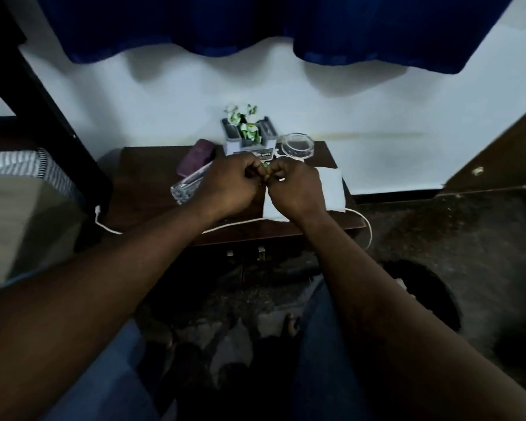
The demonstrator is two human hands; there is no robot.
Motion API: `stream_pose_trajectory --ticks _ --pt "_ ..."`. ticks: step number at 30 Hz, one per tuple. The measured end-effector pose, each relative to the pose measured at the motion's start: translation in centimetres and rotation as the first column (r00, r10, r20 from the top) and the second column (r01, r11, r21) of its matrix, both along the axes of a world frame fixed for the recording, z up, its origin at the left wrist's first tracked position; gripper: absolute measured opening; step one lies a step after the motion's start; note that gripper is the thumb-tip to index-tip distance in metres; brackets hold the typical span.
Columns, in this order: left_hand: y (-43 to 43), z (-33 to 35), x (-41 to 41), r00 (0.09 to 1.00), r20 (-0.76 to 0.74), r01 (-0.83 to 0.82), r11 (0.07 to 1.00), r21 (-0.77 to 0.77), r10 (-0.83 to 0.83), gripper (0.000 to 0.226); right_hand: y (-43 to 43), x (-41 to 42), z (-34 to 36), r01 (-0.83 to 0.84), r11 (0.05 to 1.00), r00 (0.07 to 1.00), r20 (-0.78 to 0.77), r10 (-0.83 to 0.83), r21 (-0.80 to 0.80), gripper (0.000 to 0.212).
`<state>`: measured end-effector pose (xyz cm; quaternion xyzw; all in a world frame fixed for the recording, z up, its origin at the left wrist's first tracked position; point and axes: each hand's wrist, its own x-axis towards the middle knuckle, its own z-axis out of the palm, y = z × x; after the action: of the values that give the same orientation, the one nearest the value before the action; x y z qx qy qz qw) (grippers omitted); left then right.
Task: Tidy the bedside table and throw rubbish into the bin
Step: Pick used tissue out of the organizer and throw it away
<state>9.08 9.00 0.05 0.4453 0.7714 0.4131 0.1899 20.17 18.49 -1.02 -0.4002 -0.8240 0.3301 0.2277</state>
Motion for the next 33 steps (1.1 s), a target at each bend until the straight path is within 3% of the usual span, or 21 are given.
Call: stream_pose_trajectory --ticks 2,6,9,13,16,23,30,33 --pt "0.1 -0.6 -1.1 1.0 -0.003 -0.004 1.0 -0.021 0.004 0.03 0.6 -1.3 -0.6 -0.003 1.0 1.0 0.017 0.003 -0.009 0.027" --pt "1.3 -1.6 -3.4 0.996 -0.07 0.046 0.994 -0.103 -0.054 0.025 2.2 -3.7 -1.9 -0.011 1.0 0.999 0.039 0.012 -0.026 0.016" --pt "3.3 -1.4 -5.6 0.987 -0.161 -0.006 0.994 -0.107 -0.012 0.025 3.3 -5.8 -2.5 -0.019 1.0 1.0 0.02 0.02 -0.009 0.018" --pt "6.0 -1.5 -8.4 0.994 -0.053 -0.093 0.994 -0.052 0.091 0.034 5.4 -8.8 -3.0 -0.007 0.998 1.0 -0.015 0.008 0.06 0.02" --pt "8.4 -1.8 -10.3 0.99 -0.074 -0.12 0.992 -0.039 0.117 0.032 7.0 -10.1 -3.6 -0.001 0.994 1.0 -0.008 0.002 0.107 0.021" --pt "12.5 -3.6 -12.6 0.965 -0.213 -0.177 0.979 -0.105 0.152 0.059 9.0 -10.3 -4.6 0.012 0.986 0.998 -0.056 -0.003 0.165 0.016" --pt "13.6 -4.6 -14.4 0.968 -0.21 -0.178 0.969 -0.173 0.14 0.053 9.5 -10.3 -4.6 0.014 0.987 0.994 -0.11 0.004 0.161 0.015" --pt "13.8 -5.2 -15.6 0.955 -0.276 -0.165 0.965 -0.202 0.106 0.055 9.3 -10.6 -4.6 0.004 0.991 0.994 -0.112 0.011 0.133 0.015"
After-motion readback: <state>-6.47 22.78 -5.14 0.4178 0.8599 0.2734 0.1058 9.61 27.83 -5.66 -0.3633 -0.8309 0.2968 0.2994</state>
